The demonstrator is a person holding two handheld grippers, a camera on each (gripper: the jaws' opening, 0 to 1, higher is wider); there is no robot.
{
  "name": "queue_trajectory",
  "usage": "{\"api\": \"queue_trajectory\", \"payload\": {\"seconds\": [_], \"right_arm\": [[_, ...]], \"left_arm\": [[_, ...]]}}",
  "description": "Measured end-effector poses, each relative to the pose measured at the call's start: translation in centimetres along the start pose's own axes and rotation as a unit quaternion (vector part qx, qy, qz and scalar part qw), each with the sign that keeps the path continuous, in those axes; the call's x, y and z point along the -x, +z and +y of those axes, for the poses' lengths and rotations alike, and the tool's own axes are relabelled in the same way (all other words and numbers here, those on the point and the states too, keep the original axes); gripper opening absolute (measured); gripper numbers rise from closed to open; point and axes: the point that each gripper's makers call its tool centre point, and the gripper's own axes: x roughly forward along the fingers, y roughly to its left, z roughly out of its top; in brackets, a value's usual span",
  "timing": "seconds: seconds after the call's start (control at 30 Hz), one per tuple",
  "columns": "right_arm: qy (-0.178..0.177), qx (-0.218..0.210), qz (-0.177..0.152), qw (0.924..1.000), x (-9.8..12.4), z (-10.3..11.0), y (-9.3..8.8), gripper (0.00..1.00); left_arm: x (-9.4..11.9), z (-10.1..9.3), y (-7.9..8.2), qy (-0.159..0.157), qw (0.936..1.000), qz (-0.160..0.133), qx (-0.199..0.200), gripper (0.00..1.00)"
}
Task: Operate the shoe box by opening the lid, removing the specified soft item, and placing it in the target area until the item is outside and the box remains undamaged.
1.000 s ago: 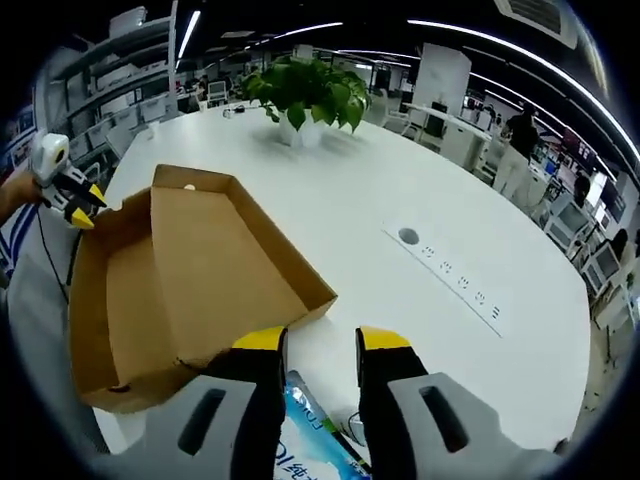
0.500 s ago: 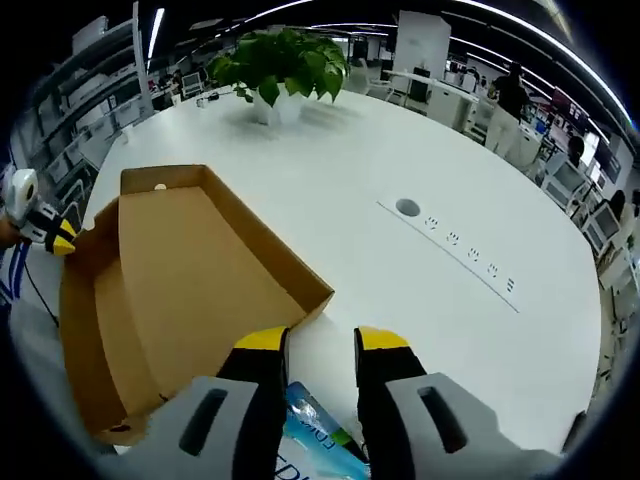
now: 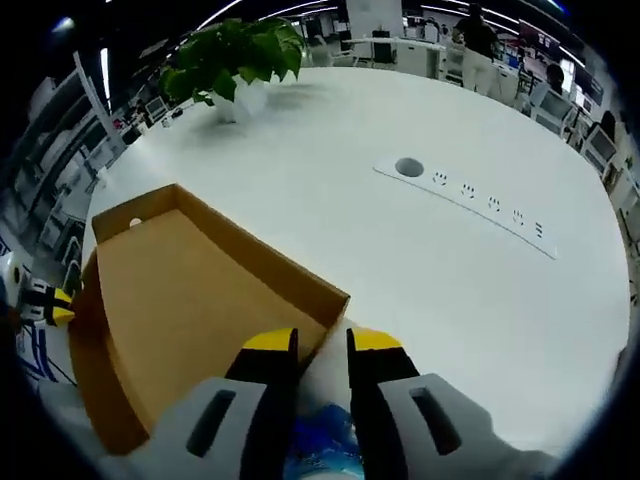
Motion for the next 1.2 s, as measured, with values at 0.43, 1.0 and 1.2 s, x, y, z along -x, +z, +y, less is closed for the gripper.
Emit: {"api": "queue_trajectory", "payload": {"seconds": [0.43,1.0,1.2], "right_arm": [[-0.016,-0.03,-0.006,0.9994,0.6,0.4,0.1,0.08],[-0.031,-0.022,-0.064,0.9972,3.6,0.5,2.7,0.04],[-0.036,-0.012,-0.095,0.9948,5.2,0.9,3.4,0.03]], "left_arm": [[-0.2,0.0,0.0,-0.006,0.9999,-0.009,0.003,0.07],[-0.1,-0.4,0.0,-0.008,0.9999,-0.012,0.005,0.07],[0.0,-0.6,0.0,-0.007,0.9999,-0.013,0.006,0.07]]}}
